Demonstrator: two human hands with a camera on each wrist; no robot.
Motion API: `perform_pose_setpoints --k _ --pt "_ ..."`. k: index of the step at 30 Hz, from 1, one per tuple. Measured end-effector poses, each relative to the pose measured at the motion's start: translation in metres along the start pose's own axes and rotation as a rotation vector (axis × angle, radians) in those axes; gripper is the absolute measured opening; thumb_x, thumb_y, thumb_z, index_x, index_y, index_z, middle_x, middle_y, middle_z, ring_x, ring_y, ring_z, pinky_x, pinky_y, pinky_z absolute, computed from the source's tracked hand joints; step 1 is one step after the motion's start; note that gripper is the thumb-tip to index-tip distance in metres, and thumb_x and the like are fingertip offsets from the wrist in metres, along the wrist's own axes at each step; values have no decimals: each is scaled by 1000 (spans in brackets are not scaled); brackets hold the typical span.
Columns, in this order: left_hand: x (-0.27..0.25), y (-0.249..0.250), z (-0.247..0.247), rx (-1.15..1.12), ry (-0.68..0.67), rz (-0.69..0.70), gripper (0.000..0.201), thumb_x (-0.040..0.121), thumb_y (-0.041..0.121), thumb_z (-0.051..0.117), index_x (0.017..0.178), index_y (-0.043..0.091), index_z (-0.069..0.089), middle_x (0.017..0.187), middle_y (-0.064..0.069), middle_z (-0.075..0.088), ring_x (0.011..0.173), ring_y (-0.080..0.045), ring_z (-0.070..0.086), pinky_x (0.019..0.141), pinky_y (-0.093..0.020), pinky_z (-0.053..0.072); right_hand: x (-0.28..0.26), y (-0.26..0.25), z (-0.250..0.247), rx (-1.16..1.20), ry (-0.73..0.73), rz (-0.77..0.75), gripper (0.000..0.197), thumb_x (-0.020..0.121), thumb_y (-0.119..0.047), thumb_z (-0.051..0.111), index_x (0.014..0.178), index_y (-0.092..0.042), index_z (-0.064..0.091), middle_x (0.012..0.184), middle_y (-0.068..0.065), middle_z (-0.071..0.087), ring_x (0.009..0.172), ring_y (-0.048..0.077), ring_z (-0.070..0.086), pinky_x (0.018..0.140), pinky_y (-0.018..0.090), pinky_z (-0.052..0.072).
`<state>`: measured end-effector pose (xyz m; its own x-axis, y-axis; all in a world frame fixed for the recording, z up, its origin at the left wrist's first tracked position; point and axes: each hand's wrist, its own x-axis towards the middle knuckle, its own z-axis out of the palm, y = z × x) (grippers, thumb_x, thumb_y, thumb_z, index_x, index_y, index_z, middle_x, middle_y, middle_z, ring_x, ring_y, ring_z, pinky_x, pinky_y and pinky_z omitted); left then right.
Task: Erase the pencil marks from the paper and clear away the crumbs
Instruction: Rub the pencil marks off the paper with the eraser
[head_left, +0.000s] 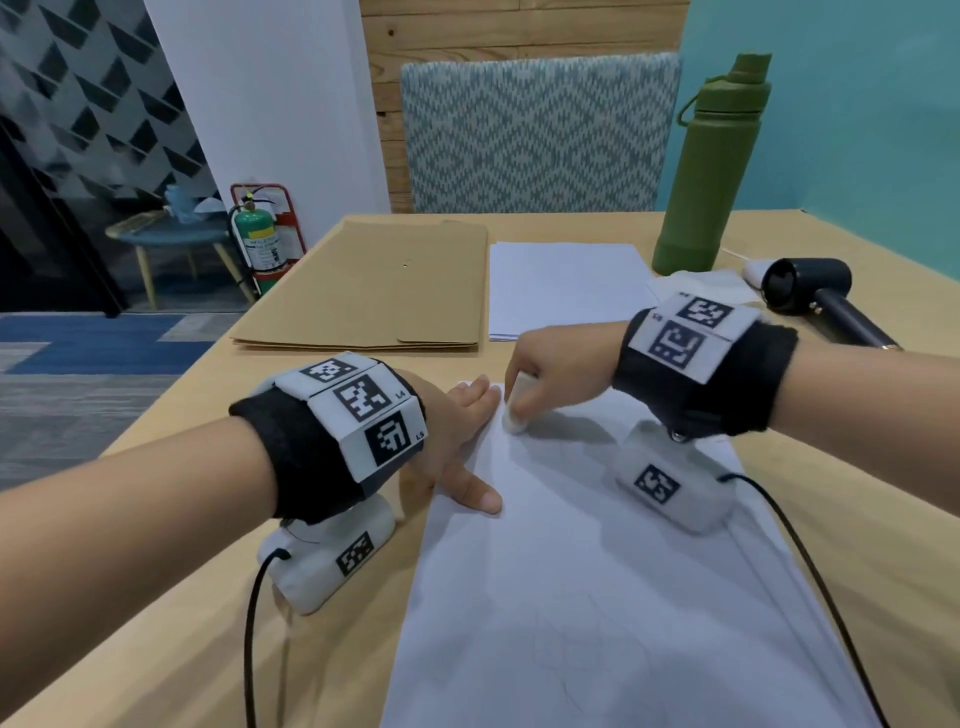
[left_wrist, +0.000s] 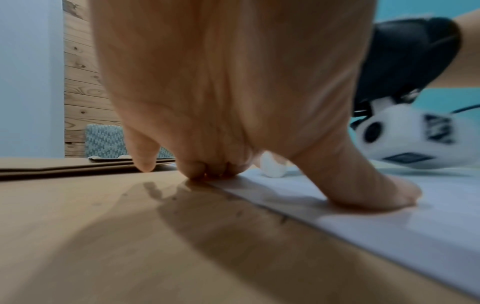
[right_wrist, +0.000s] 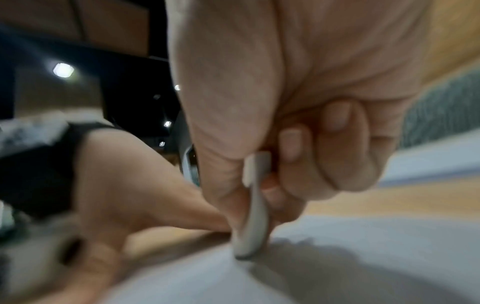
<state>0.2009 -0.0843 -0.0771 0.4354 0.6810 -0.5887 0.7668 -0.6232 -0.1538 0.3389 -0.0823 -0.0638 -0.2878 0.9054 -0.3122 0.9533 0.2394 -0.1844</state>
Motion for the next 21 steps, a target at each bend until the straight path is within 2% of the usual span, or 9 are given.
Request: perform_pose_setpoints --k 3,5,7,8,11,12,14,16,21 --pt "2 -2 3 -9 11 8 112 81 63 52 146 16 -26 156 3 -24 147 -14 -11 119 -42 2 8 4 -3 -46 110 61 15 82 -20 59 75 -9 66 68 0 57 74 20 53 62 25 42" --pt "0 0 1 -6 18 12 110 82 61 53 147 17 -25 157 3 -23 147 -15 -9 118 -40 2 6 -3 2 -78 114 24 19 83 -15 52 68 -6 59 63 3 52 69 22 50 62 26 41" --pt "-2 2 -1 -8 19 8 108 83 60 53 147 19 -24 157 4 -20 147 -19 -5 117 -40 5 0 -11 6 -98 55 -24 27 83 -16 52 58 -11 46 56 1 42 59 20 42 57 27 36" --pt "-1 1 -1 -9 15 5 108 82 61 53 147 20 -24 157 5 -19 147 -19 -4 117 -41 5 -2 -13 6 -90 28 -29 27 83 -18 54 57 -12 46 56 1 41 57 19 41 56 27 35" --pt "2 -2 1 8 9 13 113 80 66 51 146 18 -26 157 3 -23 147 -15 -6 119 -43 5 0 -4 0 -69 33 49 20 82 -24 59 75 -6 64 65 2 51 67 19 47 61 26 37" --pt "3 -3 2 14 8 9 113 80 67 50 146 17 -26 156 4 -24 147 -15 -7 119 -43 5 2 -2 -2 -85 53 87 20 83 -23 58 76 -4 63 66 2 52 69 19 49 61 25 38" --pt "2 -2 3 13 13 11 112 80 66 51 146 17 -26 156 3 -24 147 -14 -8 119 -42 4 5 -5 -3 -132 97 120 26 84 -19 54 62 -7 49 60 1 45 61 18 45 52 22 35" --pt "0 0 2 1 28 16 110 82 63 52 146 19 -26 157 3 -22 147 -16 -7 117 -40 4 8 -13 0 -154 105 108 36 85 -19 54 55 -10 38 55 1 38 56 18 38 46 22 29" --pt "3 -3 4 -25 29 21 111 81 63 53 147 19 -25 156 4 -23 147 -14 -9 118 -39 1 3 -10 -3 -133 36 175 36 82 -20 55 51 -12 38 51 1 39 50 18 35 45 22 27"
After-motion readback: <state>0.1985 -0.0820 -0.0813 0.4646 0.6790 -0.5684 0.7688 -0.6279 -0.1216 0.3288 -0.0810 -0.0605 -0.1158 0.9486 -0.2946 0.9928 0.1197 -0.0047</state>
